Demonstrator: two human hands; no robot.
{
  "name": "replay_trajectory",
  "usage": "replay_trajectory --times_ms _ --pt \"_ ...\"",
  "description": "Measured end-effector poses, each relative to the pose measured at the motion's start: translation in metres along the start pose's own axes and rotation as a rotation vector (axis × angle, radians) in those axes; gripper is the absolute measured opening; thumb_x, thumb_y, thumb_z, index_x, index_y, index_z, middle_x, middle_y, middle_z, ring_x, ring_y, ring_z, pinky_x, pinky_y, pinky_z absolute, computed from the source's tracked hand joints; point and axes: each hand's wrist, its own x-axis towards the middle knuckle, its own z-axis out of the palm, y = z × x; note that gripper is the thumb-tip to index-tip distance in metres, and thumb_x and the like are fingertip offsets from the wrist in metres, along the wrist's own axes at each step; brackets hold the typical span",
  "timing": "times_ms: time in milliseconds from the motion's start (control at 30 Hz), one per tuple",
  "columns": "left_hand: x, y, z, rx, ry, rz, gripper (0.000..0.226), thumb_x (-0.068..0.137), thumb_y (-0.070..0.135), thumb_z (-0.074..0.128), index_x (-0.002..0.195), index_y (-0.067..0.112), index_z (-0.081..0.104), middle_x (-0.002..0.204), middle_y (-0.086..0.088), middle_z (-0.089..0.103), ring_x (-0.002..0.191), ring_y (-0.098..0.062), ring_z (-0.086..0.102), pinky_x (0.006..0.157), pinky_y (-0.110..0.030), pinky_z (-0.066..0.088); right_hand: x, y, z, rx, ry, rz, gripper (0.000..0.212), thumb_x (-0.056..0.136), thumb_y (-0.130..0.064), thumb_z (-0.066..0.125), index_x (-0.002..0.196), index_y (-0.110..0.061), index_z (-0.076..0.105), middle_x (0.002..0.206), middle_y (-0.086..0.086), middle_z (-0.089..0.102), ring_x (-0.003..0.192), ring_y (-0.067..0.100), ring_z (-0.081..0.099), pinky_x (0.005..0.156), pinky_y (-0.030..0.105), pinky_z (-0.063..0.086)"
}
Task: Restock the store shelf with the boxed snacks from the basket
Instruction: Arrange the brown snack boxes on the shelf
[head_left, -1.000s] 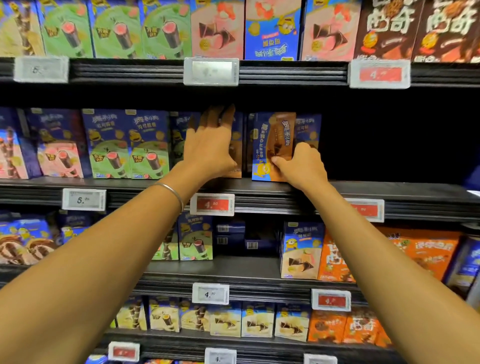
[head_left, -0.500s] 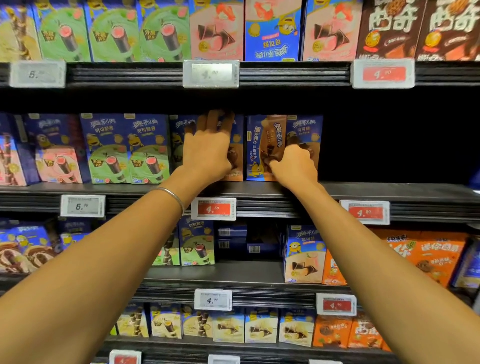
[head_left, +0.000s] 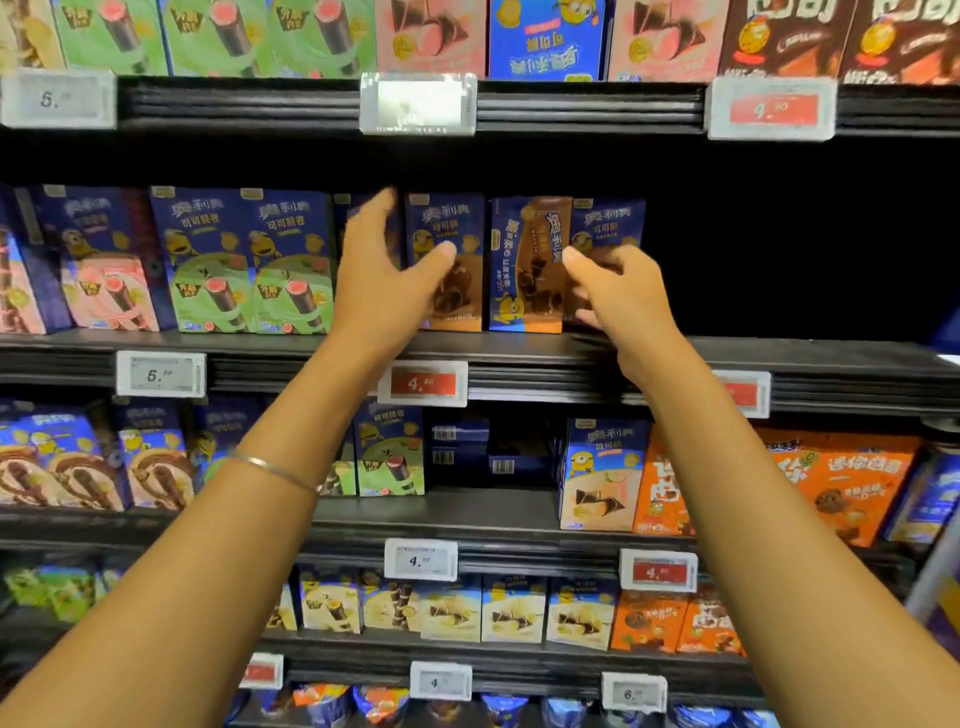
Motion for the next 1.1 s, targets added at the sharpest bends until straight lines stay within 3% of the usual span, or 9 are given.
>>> replay_trajectory --times_ms 133,267,367,500,667,767,867,967,1100 --pt "-0.062 -0.002 -0.020 -0.401 0.033 -0.185 0.046 0.104 0.025 0.063 0.149 0.024 0.050 0.144 0.003 0.061 0.130 -0.009 0.062 0.108 -0.037 0.054 -0.056 -0.019 -0.013 0.294 -0.131 0.062 0.022 0.093 -0.048 0.062 0.109 -0.033 0.065 0.115 -0.006 0.072 0.104 0.007 0.071 0.087 0.032 0.061" --pt "-0.147 -0.032 -0.039 -0.591 0.050 -0.301 0.042 0.100 0.041 0.056 0.138 0.024 0.058 0.133 -0.001 0.072 0.122 -0.019 0.070 0.088 -0.031 0.059 -0.135 0.002 -0.033 0.526 -0.261 0.176 0.036 0.098 -0.044 0.055 0.122 -0.018 0.062 0.120 0.006 0.073 0.113 0.022 0.070 0.089 0.036 0.060" --pt "-0.243 -0.081 -0.043 -0.560 0.005 -0.493 0.037 0.103 0.043 0.051 0.131 0.023 0.062 0.121 -0.005 0.076 0.106 -0.023 0.074 0.075 -0.028 0.060 -0.209 0.047 -0.039 0.556 -0.262 0.446 0.035 0.102 -0.043 0.051 0.119 -0.014 0.062 0.117 0.011 0.074 0.111 0.027 0.071 0.084 0.036 0.059" --pt "-0.379 -0.161 -0.052 -0.431 -0.061 -1.006 0.026 0.110 0.034 0.046 0.120 0.022 0.067 0.126 -0.019 0.073 0.089 -0.019 0.072 0.067 -0.032 0.052 -0.328 0.129 -0.031 0.333 -0.182 0.884 0.028 0.103 -0.038 0.049 0.110 -0.016 0.064 0.106 0.005 0.074 0.102 0.023 0.072 0.086 0.037 0.055" --pt "-0.519 -0.239 -0.080 -0.176 -0.267 -1.489 0.037 0.113 0.035 0.042 0.129 0.007 0.061 0.126 -0.016 0.071 0.084 -0.018 0.069 0.053 -0.023 0.047 -0.501 0.218 -0.011 0.154 -0.108 1.354 0.024 0.102 -0.042 0.051 0.101 -0.023 0.065 0.109 0.003 0.074 0.097 0.019 0.070 0.083 0.035 0.050" --pt "-0.584 -0.264 -0.092 -0.119 -0.373 -1.643 0.033 0.113 0.037 0.043 0.125 0.012 0.061 0.118 -0.015 0.068 0.081 -0.021 0.065 0.062 -0.029 0.045 -0.590 0.249 -0.001 0.195 -0.040 1.567 0.027 0.103 -0.043 0.048 0.093 -0.021 0.060 0.083 -0.003 0.071 0.075 0.017 0.061 0.068 0.028 0.043" --pt "-0.643 -0.293 -0.090 -0.062 -0.450 -1.693 0.028 0.113 0.036 0.043 0.117 0.015 0.062 0.114 -0.013 0.065 0.080 -0.019 0.062 0.071 -0.033 0.045 -0.657 0.285 0.002 0.193 0.044 1.666 0.030 0.102 -0.042 0.050 0.085 -0.021 0.062 0.084 -0.001 0.066 0.073 0.016 0.060 0.069 0.029 0.044" --pt "-0.705 -0.332 -0.077 -0.063 -0.461 -1.765 0.046 0.112 0.041 0.041 0.141 0.008 0.055 0.113 -0.009 0.063 0.080 -0.018 0.061 0.068 -0.031 0.047 -0.714 0.338 0.007 0.267 0.119 1.761 0.026 0.102 -0.037 0.051 0.087 -0.016 0.058 0.085 0.004 0.061 0.073 0.018 0.058 0.070 0.031 0.045" --pt "-0.788 -0.399 -0.042 -0.158 -0.360 -1.915 0.057 0.110 0.049 0.043 0.151 0.009 0.049 0.107 -0.009 0.064 0.083 -0.019 0.060 0.070 -0.034 0.049 -0.771 0.439 0.024 0.429 0.282 1.832 0.027 0.099 -0.025 0.053 0.077 -0.009 0.054 0.076 0.007 0.043 0.064 0.018 0.041 0.064 0.028 0.035"
